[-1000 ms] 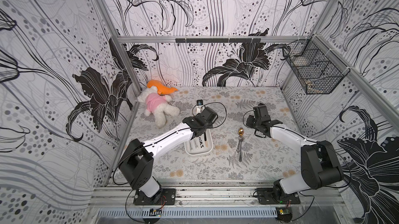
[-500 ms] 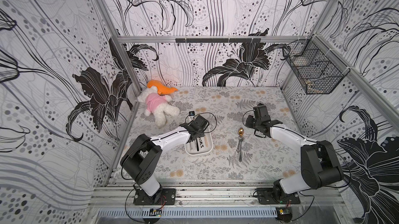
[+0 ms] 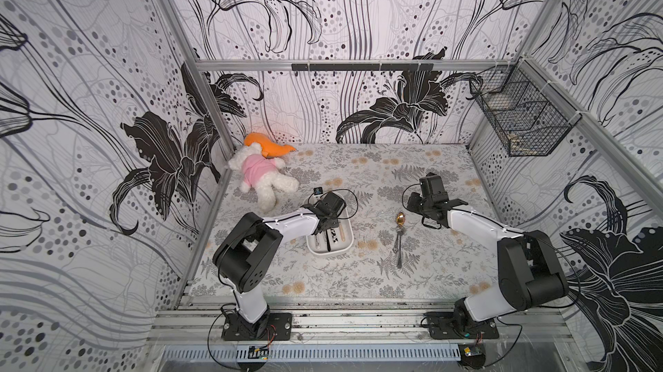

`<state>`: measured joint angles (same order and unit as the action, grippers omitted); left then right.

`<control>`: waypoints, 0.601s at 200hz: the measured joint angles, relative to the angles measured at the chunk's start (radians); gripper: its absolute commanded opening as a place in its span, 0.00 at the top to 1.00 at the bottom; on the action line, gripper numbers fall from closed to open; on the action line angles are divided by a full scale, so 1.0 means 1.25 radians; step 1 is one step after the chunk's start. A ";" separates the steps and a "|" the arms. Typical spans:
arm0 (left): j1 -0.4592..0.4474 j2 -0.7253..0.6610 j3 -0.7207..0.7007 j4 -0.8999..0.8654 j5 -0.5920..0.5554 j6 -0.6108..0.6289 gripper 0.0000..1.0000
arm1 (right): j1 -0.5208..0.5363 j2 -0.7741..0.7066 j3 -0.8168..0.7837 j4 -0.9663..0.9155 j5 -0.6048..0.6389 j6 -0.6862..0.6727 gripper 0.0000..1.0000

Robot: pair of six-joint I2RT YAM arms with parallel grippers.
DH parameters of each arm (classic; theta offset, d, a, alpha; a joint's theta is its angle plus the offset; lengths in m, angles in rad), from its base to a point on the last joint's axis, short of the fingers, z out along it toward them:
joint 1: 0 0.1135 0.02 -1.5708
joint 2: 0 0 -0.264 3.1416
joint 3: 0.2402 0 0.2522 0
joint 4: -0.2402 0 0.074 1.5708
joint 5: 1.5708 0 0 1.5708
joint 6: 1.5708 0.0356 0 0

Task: Put the spoon into the storage box
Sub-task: Place the spoon in the storage box.

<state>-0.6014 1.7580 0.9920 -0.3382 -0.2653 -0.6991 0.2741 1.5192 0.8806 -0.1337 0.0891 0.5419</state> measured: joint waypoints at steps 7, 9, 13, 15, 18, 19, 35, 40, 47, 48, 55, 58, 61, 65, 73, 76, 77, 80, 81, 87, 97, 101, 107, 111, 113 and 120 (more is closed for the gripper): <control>0.000 0.000 -0.002 0.002 0.001 0.000 0.84 | 0.000 0.000 0.000 0.000 -0.002 0.000 0.79; 0.000 0.000 -0.002 0.002 0.001 0.000 0.83 | 0.000 0.000 0.000 0.000 -0.002 0.000 0.79; 0.000 0.000 -0.002 0.003 0.001 0.000 0.82 | 0.000 0.000 0.000 0.001 -0.003 0.000 0.79; 0.000 0.000 -0.003 0.004 0.001 0.000 0.82 | 0.000 0.000 0.000 0.001 -0.003 0.000 0.79; 0.000 0.000 -0.003 0.004 0.002 0.000 0.81 | 0.000 0.000 0.000 0.001 -0.004 0.000 0.79; 0.000 0.000 -0.003 0.005 0.002 0.000 0.81 | 0.000 0.000 0.000 0.001 -0.005 0.000 0.79; 0.000 0.000 -0.003 0.007 0.003 0.000 0.78 | 0.000 0.000 0.000 0.001 -0.009 0.000 0.79; 0.000 0.000 -0.003 0.007 0.003 0.000 0.76 | 0.000 0.000 0.000 0.001 -0.010 0.000 0.78; 0.000 0.000 -0.003 0.007 0.003 0.000 0.71 | 0.000 0.000 0.000 0.000 -0.012 0.000 0.78; 0.000 0.000 -0.003 0.007 0.003 0.000 0.70 | 0.000 0.000 0.000 0.000 -0.012 0.000 0.78; 0.000 0.000 -0.003 0.006 0.002 0.001 0.65 | 0.000 0.000 0.000 0.000 -0.013 0.000 0.78; 0.000 0.000 -0.003 0.005 0.002 0.002 0.64 | 0.000 0.000 0.000 0.000 -0.013 0.000 0.78; 0.000 -0.001 -0.003 0.005 0.002 -0.002 0.63 | 0.000 0.000 0.000 0.000 -0.013 0.000 0.78; 0.000 -0.002 -0.003 0.004 0.002 0.002 0.62 | 0.000 0.000 0.000 0.000 -0.014 -0.001 0.78; 0.000 -0.004 -0.003 0.002 0.001 0.001 0.61 | 0.000 0.000 0.000 0.000 -0.015 -0.001 0.78; 0.000 -0.007 -0.003 0.002 0.001 0.001 0.61 | 0.000 0.000 0.000 0.000 -0.015 -0.001 0.78; 0.000 -0.007 -0.003 0.002 0.001 0.001 0.61 | 0.000 0.000 0.000 0.000 -0.015 -0.001 0.78; 0.000 -0.009 -0.003 0.000 0.001 0.001 0.61 | 0.000 0.000 0.000 0.000 -0.015 -0.001 0.78; 0.000 -0.011 -0.003 -0.001 0.000 0.001 0.61 | 0.000 0.000 0.000 0.000 -0.015 -0.001 0.78; 0.000 -0.018 -0.003 -0.004 0.000 0.001 0.60 | 0.000 0.000 0.000 0.000 -0.016 -0.001 0.78; 0.000 -0.039 -0.003 -0.013 -0.002 0.002 0.57 | 0.000 0.000 0.000 0.000 -0.018 -0.001 0.78; 0.000 -0.047 -0.003 -0.016 -0.002 0.001 0.56 | 0.000 0.000 0.000 -0.001 -0.019 -0.001 0.77; 0.000 -0.064 -0.003 -0.019 -0.003 0.002 0.55 | 0.000 0.000 0.000 -0.002 -0.021 -0.001 0.77; 0.000 -0.080 -0.003 -0.020 -0.004 0.003 0.54 | 0.000 0.000 0.002 -0.004 -0.021 -0.001 0.77; 0.000 -0.086 -0.003 -0.021 -0.004 0.003 0.54 | 0.000 0.000 0.002 -0.006 -0.021 -0.001 0.77; 0.000 -0.115 -0.003 -0.023 -0.006 0.005 0.53 | 0.000 0.000 0.005 -0.013 -0.024 -0.003 0.77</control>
<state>-0.6010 1.6142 0.9878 -0.3668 -0.2729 -0.6933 0.2741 1.5196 0.8864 -0.1505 0.0589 0.5377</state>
